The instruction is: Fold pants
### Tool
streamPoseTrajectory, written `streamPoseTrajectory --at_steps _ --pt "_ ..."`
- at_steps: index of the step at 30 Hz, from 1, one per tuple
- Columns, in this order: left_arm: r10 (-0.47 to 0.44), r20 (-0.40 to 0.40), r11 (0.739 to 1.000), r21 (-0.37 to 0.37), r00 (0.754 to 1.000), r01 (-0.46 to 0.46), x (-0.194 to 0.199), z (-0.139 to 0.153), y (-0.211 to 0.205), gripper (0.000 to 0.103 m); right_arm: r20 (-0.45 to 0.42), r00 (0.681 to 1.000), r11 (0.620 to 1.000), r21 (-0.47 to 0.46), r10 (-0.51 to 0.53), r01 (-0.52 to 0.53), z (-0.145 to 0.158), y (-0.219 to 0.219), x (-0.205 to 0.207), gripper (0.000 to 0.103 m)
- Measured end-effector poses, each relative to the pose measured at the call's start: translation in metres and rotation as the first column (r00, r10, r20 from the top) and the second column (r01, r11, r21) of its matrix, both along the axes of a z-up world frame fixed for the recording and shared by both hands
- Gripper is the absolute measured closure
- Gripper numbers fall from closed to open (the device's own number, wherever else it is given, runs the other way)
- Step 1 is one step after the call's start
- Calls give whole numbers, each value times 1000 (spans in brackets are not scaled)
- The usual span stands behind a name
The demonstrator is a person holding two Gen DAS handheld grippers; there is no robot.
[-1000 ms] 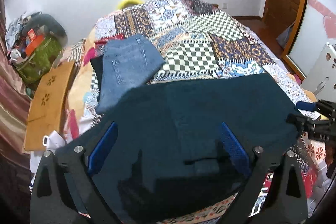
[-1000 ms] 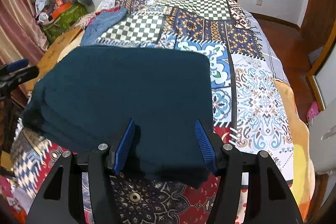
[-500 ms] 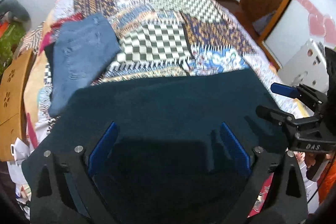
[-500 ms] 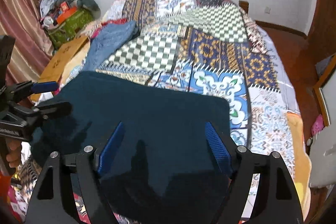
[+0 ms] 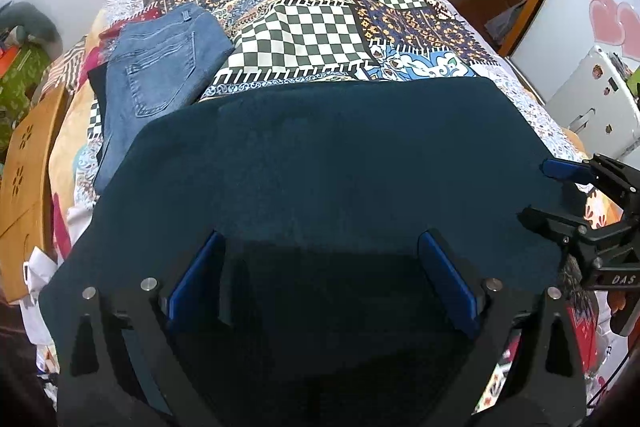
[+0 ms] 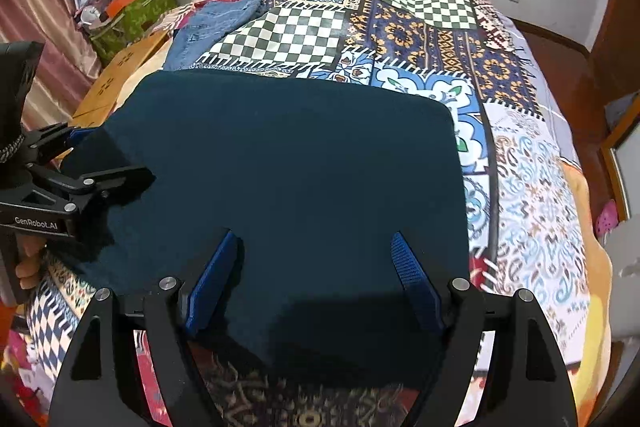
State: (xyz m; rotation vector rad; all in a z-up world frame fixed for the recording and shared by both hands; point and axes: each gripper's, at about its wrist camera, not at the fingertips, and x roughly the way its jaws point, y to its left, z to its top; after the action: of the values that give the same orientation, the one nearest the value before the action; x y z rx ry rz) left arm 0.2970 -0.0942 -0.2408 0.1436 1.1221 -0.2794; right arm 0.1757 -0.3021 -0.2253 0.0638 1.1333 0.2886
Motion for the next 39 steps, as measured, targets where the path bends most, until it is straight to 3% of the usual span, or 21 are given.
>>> streamPoseTrajectory --at_steps 6,9,15,21,27,30,35,39 --pt "47 58 998 -34 997 -46 -23 21 14 5 37 999 999 -38 -5 7 17 5 -6 26" --pt "93 125 994 -60 988 -86 -34 41 30 5 70 997 999 -45 15 -12 30 12 -7 26" --pt "221 251 975 -88 942 -206 -59 79 78 5 169 984 997 -54 56 -47 61 37 -7 26" --pt "343 289 939 -118 894 -322 -84 95 138 5 225 968 994 -35 108 -102 78 74 4 26" --pt "496 205 868 -140 844 -476 -112 72 212 5 187 969 983 62 160 -174 70 119 17 26" --pt "569 133 822 -129 812 -555 -126 51 247 5 175 963 975 49 207 -218 61 145 16 26" --pt "638 -37 752 -186 769 -633 -147 13 284 5 120 955 962 -5 272 -274 39 173 15 26" --pt "645 -137 715 -242 752 -656 -163 -9 297 5 33 955 955 -28 296 -295 10 185 10 24"
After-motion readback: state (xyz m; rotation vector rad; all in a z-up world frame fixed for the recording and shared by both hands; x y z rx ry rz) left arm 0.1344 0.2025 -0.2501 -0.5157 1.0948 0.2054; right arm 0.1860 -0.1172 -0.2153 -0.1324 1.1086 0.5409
